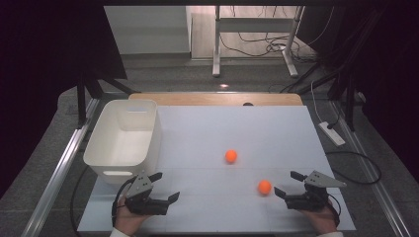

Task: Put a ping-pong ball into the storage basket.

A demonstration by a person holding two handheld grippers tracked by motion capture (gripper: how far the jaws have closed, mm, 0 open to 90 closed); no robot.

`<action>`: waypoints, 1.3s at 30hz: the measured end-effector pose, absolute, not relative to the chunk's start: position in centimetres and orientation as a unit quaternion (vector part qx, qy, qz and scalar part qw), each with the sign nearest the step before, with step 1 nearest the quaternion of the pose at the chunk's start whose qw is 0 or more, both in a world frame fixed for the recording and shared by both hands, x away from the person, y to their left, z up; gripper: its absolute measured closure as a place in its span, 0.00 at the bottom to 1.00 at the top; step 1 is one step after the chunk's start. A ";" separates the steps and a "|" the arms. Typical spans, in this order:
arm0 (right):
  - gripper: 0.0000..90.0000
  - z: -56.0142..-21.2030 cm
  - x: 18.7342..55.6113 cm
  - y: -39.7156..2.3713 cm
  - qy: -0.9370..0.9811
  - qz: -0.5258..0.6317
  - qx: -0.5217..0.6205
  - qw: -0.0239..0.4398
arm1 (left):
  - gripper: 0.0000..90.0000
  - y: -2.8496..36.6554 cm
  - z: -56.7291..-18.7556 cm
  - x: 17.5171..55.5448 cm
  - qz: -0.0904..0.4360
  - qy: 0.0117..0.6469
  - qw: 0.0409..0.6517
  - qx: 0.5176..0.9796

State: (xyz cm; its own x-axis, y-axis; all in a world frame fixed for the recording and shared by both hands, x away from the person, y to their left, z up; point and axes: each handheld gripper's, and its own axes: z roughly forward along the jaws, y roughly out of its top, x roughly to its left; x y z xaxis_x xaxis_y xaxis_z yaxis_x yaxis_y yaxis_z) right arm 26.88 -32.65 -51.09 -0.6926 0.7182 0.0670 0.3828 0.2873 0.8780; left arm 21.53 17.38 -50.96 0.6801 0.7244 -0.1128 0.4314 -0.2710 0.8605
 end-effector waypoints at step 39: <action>0.10 -50.9 26.9 -32.1 0.783 0.487 0.344 0.175 | 0.12 12.4 -49.3 26.5 0.127 0.358 0.471 0.796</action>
State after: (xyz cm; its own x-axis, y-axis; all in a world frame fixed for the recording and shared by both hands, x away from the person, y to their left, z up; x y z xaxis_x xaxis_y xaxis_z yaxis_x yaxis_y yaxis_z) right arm 26.90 -32.06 -50.89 -0.7022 0.7093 0.0619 0.3690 0.2881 0.8836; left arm 26.49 12.43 -49.33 0.7120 0.6891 -0.1354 0.4509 -0.3008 0.8404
